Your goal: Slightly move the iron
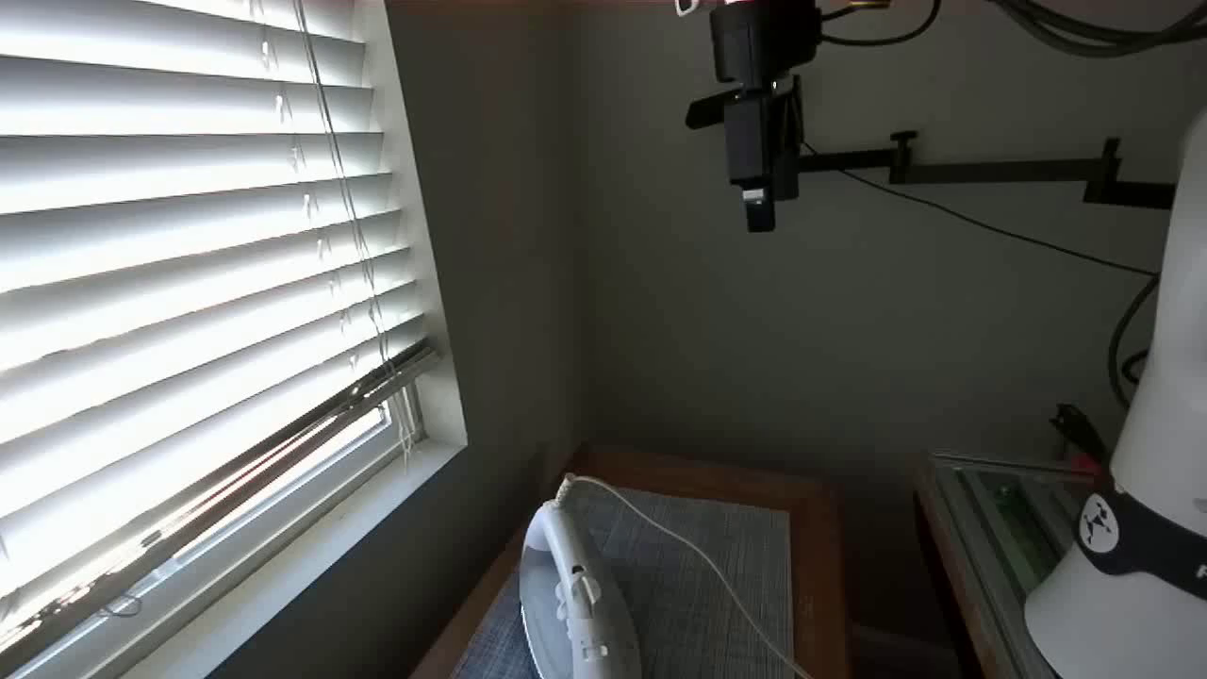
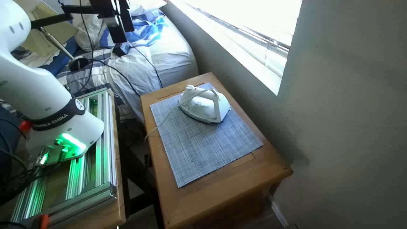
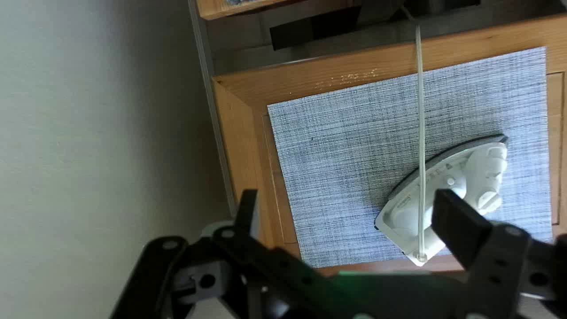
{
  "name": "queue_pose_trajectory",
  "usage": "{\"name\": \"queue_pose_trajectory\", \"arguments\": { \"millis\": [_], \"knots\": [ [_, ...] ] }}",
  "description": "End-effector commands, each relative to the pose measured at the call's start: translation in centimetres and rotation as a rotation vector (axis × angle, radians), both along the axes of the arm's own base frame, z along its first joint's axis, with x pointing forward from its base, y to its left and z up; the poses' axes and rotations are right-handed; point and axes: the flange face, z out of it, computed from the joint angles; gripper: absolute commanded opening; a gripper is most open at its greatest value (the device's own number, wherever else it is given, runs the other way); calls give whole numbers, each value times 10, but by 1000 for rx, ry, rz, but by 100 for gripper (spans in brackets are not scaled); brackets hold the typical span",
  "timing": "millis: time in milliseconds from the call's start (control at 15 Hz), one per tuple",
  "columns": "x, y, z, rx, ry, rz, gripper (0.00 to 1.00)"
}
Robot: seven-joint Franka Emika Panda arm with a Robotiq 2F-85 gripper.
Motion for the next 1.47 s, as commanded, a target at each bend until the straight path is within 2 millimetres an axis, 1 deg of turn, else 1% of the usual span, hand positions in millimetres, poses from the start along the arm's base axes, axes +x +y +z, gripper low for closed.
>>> {"name": "queue_pose_trajectory", "arguments": {
  "millis": [0, 267, 333, 400, 600, 733, 867, 1000, 1133, 1400],
  "knots": [
    [0, 0, 0, 0, 1, 0, 100],
    [0, 0, 0, 0, 1, 0, 100],
    [6, 6, -10, 26, 31, 22, 100],
    [13, 22, -30, 54, 86, 97, 100],
    [20, 72, -78, 81, 117, 245, 100],
    [37, 99, -97, 99, 142, 352, 100],
    [42, 120, -120, 109, 166, 460, 100],
    [52, 132, -145, 111, 178, 574, 100],
    [59, 139, -170, 125, 191, 681, 100],
    [65, 142, -216, 181, 225, 882, 100]
  ]
}}
